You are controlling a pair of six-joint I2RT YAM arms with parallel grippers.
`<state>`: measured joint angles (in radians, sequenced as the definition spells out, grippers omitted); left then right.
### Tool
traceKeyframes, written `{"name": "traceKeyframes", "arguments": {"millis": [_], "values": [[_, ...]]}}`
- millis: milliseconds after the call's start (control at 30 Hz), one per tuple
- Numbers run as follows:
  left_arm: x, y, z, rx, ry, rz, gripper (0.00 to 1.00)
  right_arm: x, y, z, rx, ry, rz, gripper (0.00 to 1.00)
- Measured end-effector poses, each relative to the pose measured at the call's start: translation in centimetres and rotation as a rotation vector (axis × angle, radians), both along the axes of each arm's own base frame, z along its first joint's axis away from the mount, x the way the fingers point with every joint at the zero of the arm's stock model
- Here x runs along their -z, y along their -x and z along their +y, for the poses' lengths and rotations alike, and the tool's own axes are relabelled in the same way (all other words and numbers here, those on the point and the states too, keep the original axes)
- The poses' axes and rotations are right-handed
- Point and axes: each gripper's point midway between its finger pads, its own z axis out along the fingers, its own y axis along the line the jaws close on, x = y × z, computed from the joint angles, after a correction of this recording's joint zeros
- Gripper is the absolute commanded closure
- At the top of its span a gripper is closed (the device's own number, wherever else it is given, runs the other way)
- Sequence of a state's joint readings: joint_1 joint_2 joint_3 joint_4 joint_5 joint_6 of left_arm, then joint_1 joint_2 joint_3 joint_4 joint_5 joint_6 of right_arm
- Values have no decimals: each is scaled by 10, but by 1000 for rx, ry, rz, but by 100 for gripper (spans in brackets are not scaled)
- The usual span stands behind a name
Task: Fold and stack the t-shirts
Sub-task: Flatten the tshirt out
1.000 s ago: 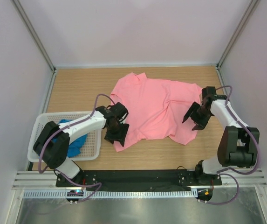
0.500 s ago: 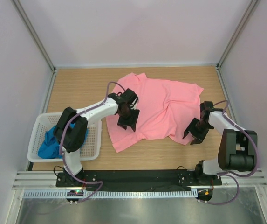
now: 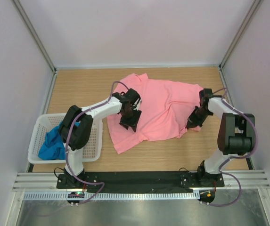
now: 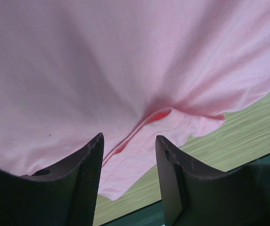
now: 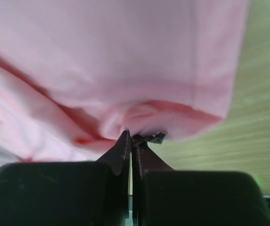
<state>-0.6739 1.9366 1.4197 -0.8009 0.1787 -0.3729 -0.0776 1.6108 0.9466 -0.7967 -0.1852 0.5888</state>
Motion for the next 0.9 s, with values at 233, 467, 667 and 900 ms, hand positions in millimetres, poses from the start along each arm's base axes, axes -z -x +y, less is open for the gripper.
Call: {"name": "traceKeyframes", "arguments": {"millis": [233, 467, 667, 900], "values": [[-3, 2, 4, 36, -2, -18, 51, -38, -117, 33, -114, 28, -149, 33], [-8, -1, 7, 62, -10, -45, 52, -68, -121, 24, -205, 114, -201, 51], [-8, -3, 10, 64, -9, -49, 52, -47, -73, 8, -186, 115, -103, 58], [-9, -8, 15, 44, 11, -36, 55, -19, -74, 22, -221, 109, -49, 60]]}}
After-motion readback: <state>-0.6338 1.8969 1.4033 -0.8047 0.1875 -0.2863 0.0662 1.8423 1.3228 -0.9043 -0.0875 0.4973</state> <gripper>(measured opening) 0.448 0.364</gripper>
